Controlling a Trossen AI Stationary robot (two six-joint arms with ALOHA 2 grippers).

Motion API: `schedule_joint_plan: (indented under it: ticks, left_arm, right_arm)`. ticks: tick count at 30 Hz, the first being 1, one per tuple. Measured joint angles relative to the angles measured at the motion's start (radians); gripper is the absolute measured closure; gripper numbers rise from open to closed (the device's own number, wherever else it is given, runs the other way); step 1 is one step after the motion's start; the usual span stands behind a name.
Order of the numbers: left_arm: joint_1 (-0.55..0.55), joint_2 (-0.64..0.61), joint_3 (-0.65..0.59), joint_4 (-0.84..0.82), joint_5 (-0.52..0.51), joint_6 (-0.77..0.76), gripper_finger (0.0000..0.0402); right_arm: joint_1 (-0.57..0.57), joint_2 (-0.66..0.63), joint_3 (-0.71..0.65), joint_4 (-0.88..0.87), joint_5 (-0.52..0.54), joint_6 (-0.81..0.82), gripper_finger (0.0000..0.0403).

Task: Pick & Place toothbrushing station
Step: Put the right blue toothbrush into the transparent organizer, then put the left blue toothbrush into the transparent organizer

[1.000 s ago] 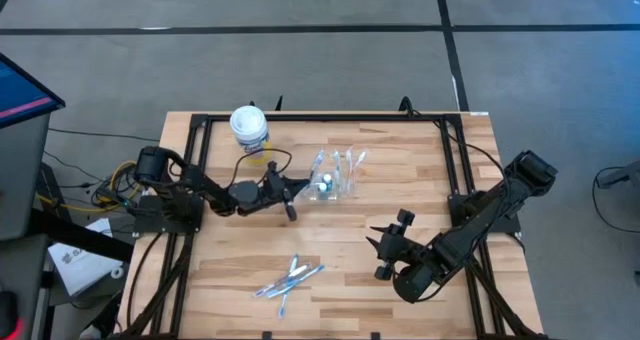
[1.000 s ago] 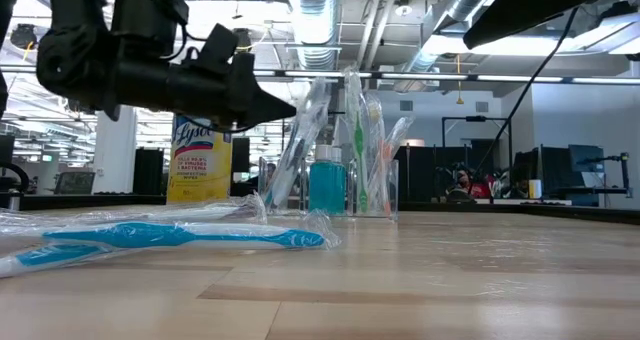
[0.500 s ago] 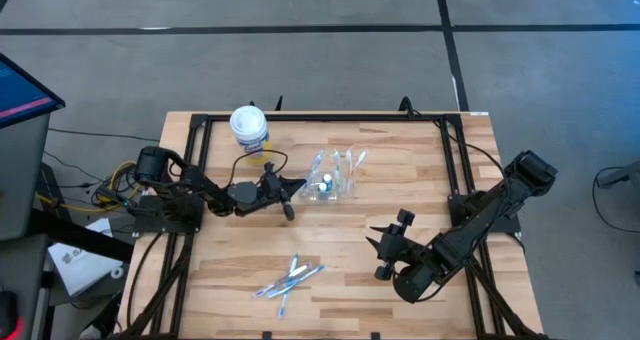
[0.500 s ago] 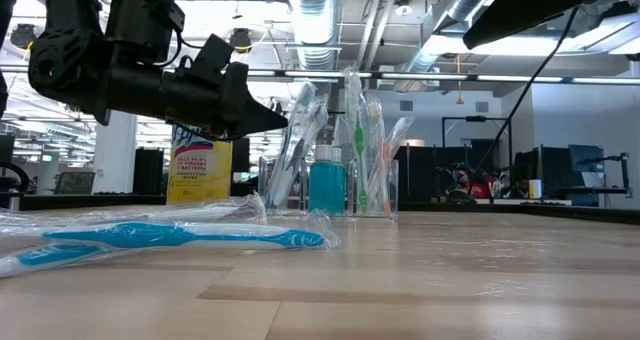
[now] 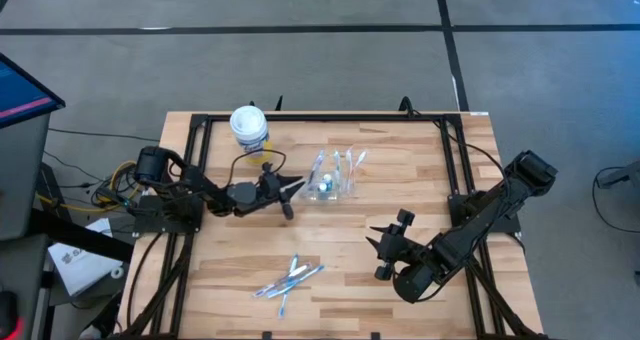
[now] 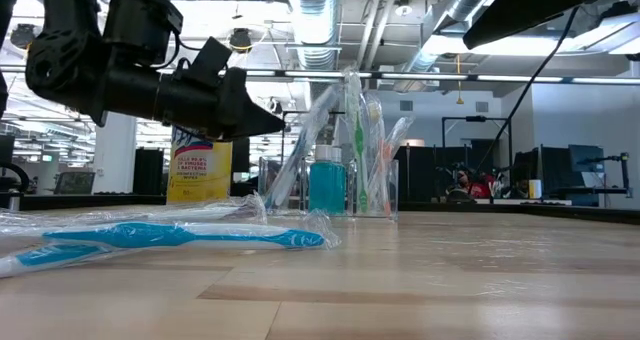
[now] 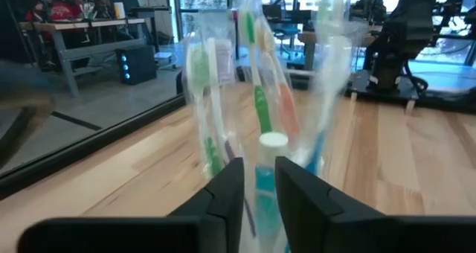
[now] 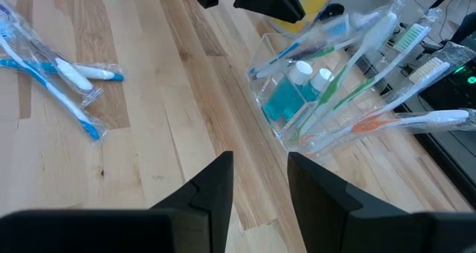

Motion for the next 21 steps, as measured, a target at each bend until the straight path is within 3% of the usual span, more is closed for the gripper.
schedule_joint_plan:
  ticks: [9,16,21]
  left_arm:
    - [0.000,-0.016,-0.044,0.004,0.010,-0.053,0.0322]
    - [-0.015,-0.122,-0.098,-0.003,0.170,-0.100,0.0325]
    - [-0.078,-0.185,-0.111,-0.129,0.261,-0.159,0.0325]
  right_arm:
    - [0.000,0.000,0.000,0.000,-0.002,0.000,0.0284]
    - [0.000,0.000,0.000,0.000,-0.002,0.000,0.0284]
    - [0.000,0.000,0.000,0.000,-0.002,0.000,0.0284]
